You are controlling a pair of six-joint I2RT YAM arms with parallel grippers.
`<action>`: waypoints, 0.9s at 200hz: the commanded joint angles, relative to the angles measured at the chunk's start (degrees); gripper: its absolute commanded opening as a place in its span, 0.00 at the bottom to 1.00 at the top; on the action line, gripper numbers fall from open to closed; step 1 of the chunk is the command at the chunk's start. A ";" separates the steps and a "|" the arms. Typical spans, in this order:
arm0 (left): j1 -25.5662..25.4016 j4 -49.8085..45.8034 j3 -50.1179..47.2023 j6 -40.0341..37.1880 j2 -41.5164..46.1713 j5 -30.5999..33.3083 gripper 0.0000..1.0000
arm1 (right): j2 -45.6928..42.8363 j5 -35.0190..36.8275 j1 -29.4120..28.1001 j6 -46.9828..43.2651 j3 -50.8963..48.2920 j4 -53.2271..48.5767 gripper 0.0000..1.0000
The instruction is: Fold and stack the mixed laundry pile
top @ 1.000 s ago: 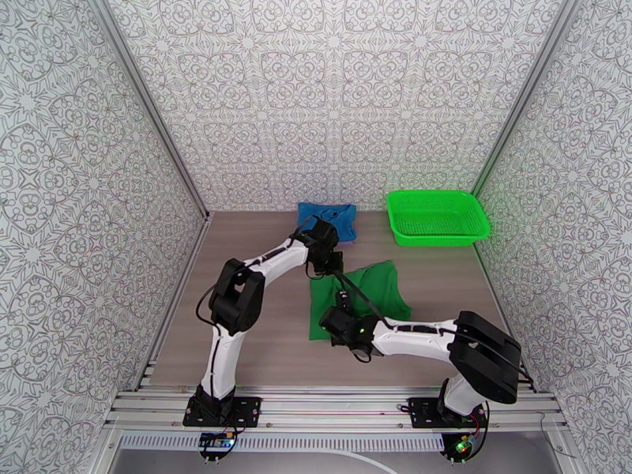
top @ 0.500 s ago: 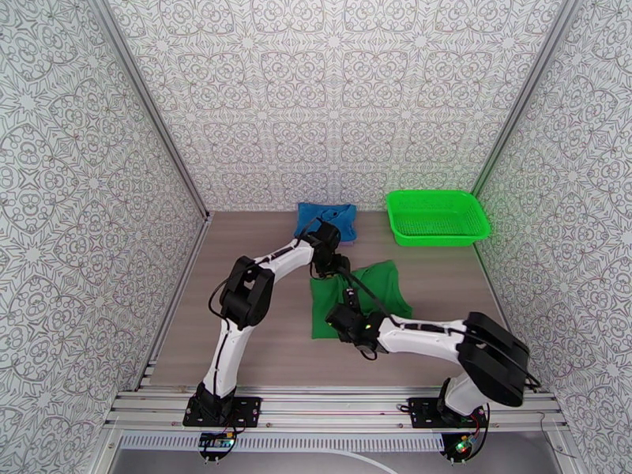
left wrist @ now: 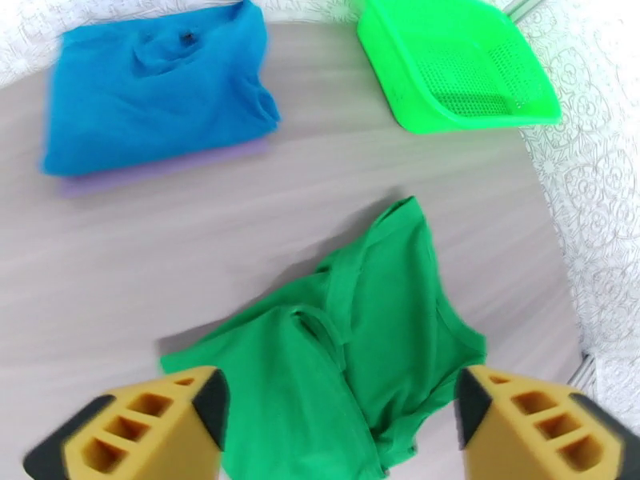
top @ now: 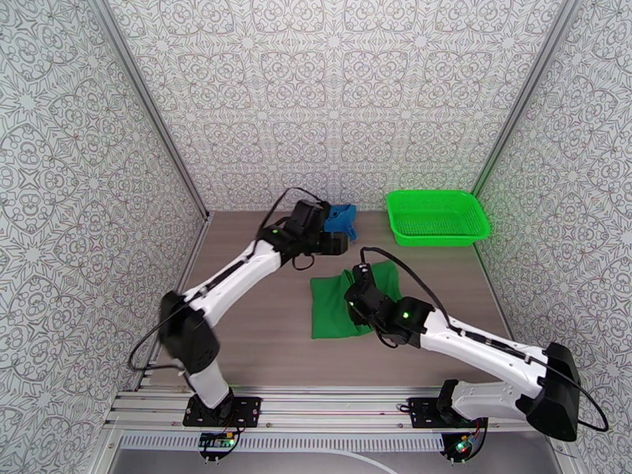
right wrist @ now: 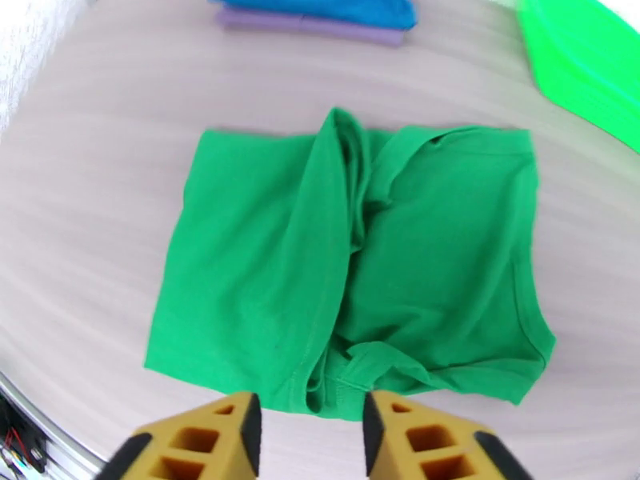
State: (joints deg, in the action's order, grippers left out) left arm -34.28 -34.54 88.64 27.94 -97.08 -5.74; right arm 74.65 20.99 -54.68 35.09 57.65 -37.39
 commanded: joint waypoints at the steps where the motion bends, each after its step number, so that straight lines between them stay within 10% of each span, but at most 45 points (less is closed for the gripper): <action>1: 1.52 3.15 -10.57 2.38 -4.42 -1.85 0.04 | 4.22 -9.53 2.78 -1.96 -2.77 6.91 0.19; 32: 0.41 12.66 -17.10 6.85 -9.66 -5.21 0.00 | 12.89 -11.76 5.15 -2.22 -3.26 11.54 0.00; 180: 2.94 10.23 5.85 -7.89 -35.40 -6.22 0.00 | 32.48 -28.02 -2.83 16.44 -6.09 29.69 0.00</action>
State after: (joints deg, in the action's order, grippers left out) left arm -31.92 -23.35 89.12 26.00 -125.23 -12.25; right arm 99.88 2.81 -52.84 45.65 49.69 -5.63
